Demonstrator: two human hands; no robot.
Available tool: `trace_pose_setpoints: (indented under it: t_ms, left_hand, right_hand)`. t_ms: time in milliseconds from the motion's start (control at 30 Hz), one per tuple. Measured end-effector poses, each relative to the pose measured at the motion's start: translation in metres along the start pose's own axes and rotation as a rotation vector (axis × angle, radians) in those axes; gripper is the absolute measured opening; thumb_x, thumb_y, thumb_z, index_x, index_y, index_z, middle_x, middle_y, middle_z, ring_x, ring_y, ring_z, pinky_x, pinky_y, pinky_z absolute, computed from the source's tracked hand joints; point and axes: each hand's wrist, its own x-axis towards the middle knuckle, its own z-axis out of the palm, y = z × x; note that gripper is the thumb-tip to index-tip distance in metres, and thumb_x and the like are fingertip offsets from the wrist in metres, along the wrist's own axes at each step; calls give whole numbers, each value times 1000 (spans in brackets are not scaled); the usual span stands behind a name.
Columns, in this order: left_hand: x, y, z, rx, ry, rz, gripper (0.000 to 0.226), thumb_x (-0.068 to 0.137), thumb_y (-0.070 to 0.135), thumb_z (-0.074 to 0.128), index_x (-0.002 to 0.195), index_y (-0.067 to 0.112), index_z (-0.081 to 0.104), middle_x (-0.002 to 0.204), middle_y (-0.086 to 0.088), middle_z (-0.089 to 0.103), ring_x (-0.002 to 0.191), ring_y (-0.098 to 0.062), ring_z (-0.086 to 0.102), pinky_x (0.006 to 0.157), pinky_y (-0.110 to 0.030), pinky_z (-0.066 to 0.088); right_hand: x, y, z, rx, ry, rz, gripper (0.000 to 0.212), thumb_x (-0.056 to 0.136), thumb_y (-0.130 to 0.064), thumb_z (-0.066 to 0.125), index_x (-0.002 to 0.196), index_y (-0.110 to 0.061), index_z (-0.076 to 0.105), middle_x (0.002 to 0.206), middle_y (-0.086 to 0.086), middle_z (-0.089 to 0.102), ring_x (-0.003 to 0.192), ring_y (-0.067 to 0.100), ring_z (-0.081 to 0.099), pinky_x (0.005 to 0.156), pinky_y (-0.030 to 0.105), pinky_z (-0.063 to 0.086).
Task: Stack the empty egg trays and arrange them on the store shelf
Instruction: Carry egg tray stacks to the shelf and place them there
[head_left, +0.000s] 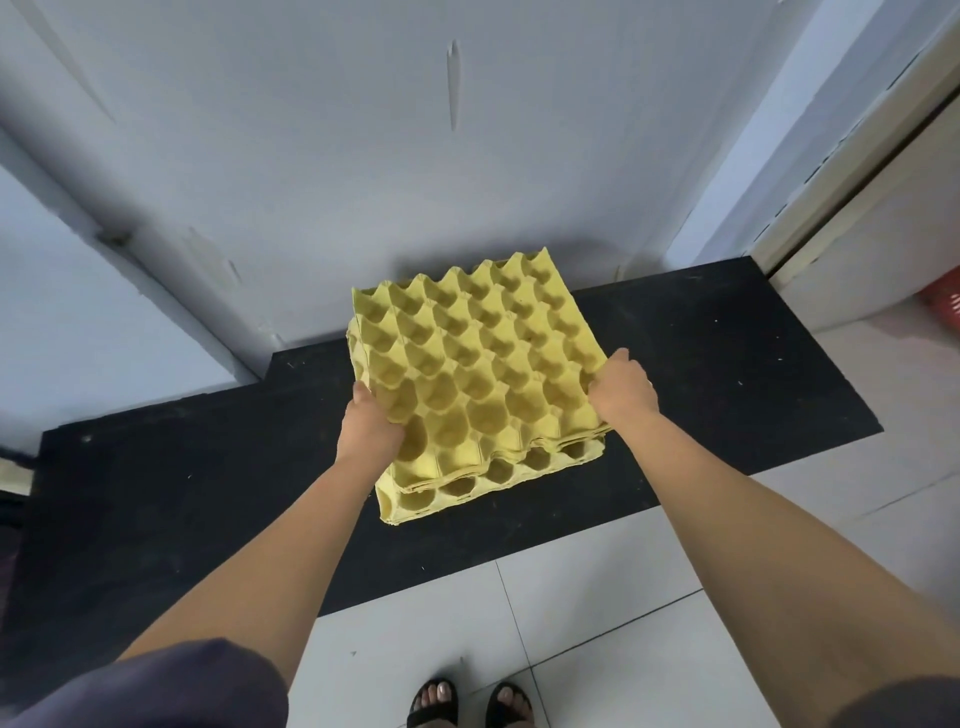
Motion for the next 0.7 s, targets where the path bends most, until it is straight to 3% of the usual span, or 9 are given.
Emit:
trace_pose_setpoints:
  t_ms: [33,100,200,300,400,500,600,700]
  left_hand:
    - [2,0,-1,-34,4,-22,36,83,5,52,119,2,48,118,-20,53,89,-28,53,55,-27,41]
    - [3,0,-1,-88,10,-56,11,80,5,53,90,1,55,102,-19,57,87,-31,55,63,-32,45]
    - [3,3,-3,-106,10,-99,20,81,5,55,101,0,54,104,-17,57,89,-31,57,67,-35,48]
    - [6,8,-8,-128,-1,-132,28,86,8,54,113,4,47,106,-14,54,90,-29,54,78,-40,51]
    - [8,12,-16,-165,-43,-154,35,88,10,52,120,7,38,108,-13,51,95,-30,55,84,-45,52]
    - [2,17,-25,-249,-68,-122,38,91,11,50,126,5,35,110,-12,52,98,-28,54,80,-41,50]
    - [-13,29,-42,-292,-36,-83,37,94,11,47,127,5,34,108,-10,49,95,-25,48,78,-37,42]
    - [-31,48,-70,-321,-10,-48,37,94,9,44,129,5,33,110,-10,50,96,-25,48,82,-39,44]
  right_hand:
    - [1,0,0,23,-8,22,38,93,-12,49,129,0,44,130,19,47,114,38,51,85,42,45]
    - [3,0,-2,55,-27,41,20,91,-9,49,109,-3,54,123,19,50,106,37,54,77,38,44]
    - [5,1,-7,86,-48,45,8,89,-6,50,97,-7,48,110,15,53,93,30,54,72,36,43]
    - [4,-2,-14,95,-28,32,22,91,-6,49,113,-5,47,97,9,49,84,26,50,70,35,41]
    - [1,-6,-19,154,-9,17,31,92,-6,48,123,-4,42,106,13,53,86,27,52,68,35,40]
    - [-5,-9,-28,234,15,-3,38,93,-4,46,130,-2,40,117,17,55,83,25,49,65,34,38]
    - [-20,-14,-46,270,44,-19,33,93,-4,44,125,-1,42,108,16,54,82,25,49,64,33,37]
    - [-43,-25,-77,294,73,-26,23,93,-5,43,116,-3,43,99,12,51,80,25,49,64,34,38]
